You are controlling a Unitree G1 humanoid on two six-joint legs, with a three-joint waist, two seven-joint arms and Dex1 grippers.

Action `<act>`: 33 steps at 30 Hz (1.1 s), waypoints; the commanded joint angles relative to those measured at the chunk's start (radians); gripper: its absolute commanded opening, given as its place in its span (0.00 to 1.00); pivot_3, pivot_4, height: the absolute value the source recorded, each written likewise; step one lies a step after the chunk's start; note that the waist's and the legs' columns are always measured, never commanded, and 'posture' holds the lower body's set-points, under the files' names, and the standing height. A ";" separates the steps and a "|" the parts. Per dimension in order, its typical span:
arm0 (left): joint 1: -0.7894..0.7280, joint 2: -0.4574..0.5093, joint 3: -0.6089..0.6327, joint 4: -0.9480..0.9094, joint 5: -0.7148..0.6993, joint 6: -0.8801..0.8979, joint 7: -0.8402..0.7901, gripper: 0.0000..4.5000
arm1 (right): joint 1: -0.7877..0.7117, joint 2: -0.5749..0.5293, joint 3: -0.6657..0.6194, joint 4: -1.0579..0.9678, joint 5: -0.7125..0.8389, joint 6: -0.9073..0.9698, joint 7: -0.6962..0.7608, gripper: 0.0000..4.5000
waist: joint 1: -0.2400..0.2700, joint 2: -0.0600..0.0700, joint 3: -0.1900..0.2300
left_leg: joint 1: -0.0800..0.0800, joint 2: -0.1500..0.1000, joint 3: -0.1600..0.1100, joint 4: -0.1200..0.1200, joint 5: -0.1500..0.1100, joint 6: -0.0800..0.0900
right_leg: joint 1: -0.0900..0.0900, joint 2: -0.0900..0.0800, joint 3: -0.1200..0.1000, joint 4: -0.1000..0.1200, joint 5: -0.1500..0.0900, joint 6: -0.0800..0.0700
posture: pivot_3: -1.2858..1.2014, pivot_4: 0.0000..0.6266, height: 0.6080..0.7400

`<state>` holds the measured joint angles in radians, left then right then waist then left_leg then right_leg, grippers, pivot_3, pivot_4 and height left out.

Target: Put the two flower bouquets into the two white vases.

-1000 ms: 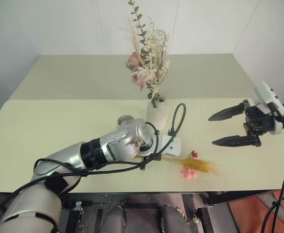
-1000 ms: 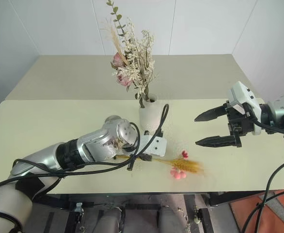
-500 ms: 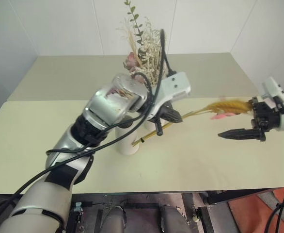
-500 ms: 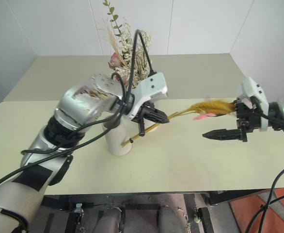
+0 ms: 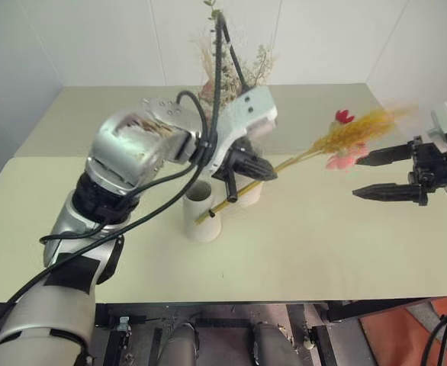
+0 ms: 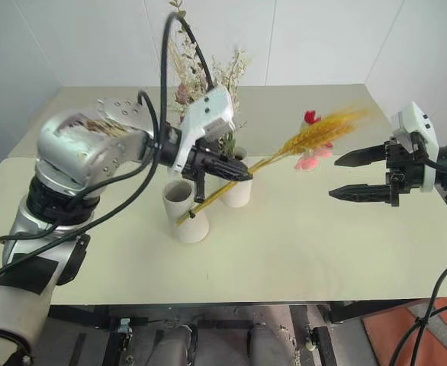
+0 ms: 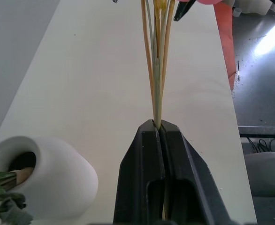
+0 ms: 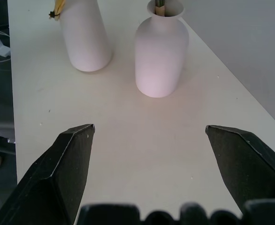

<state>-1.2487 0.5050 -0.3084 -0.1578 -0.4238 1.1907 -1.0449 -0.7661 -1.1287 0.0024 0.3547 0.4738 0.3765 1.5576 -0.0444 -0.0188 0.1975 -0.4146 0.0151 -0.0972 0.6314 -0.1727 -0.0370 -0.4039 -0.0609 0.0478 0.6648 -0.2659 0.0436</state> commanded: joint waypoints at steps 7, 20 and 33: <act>-0.097 -0.061 0.408 0.072 -0.191 0.142 0.144 0.02 | -0.028 0.020 -0.004 0.010 0.005 -0.033 0.057 1.00 | -0.002 0.000 0.000 | 0.000 0.000 0.000 0.000 0.000 0.000 | 0.000 0.000 0.000 0.000 0.000 0.000 | 0.52 0.24 1.00; -0.057 0.047 0.668 0.023 -0.317 0.132 0.318 0.02 | -0.010 0.075 -0.061 -0.017 0.054 0.011 0.044 1.00 | 0.001 0.000 0.000 | 0.000 0.000 0.000 0.000 0.000 0.000 | 0.000 0.000 0.000 0.000 0.000 0.000 | 0.52 0.24 1.00; 0.295 -0.086 0.762 -0.209 -0.445 -0.228 0.368 0.02 | 0.022 0.097 -0.081 -0.079 0.072 0.051 0.023 1.00 | 0.000 0.000 0.000 | 0.000 0.000 0.000 0.000 0.000 -0.001 | 0.000 0.000 0.000 0.000 0.005 -0.007 | 0.52 0.24 1.00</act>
<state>-0.9514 0.4123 0.4270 -0.3124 -0.8297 1.0285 -0.6618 -0.7424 -1.0232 -0.0354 0.3100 0.5255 0.4169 1.5579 -0.0445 -0.0188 0.1976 -0.4145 0.0155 -0.0971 0.6320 -0.1727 -0.0381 -0.4037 -0.0610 0.0479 0.6651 -0.2605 0.0365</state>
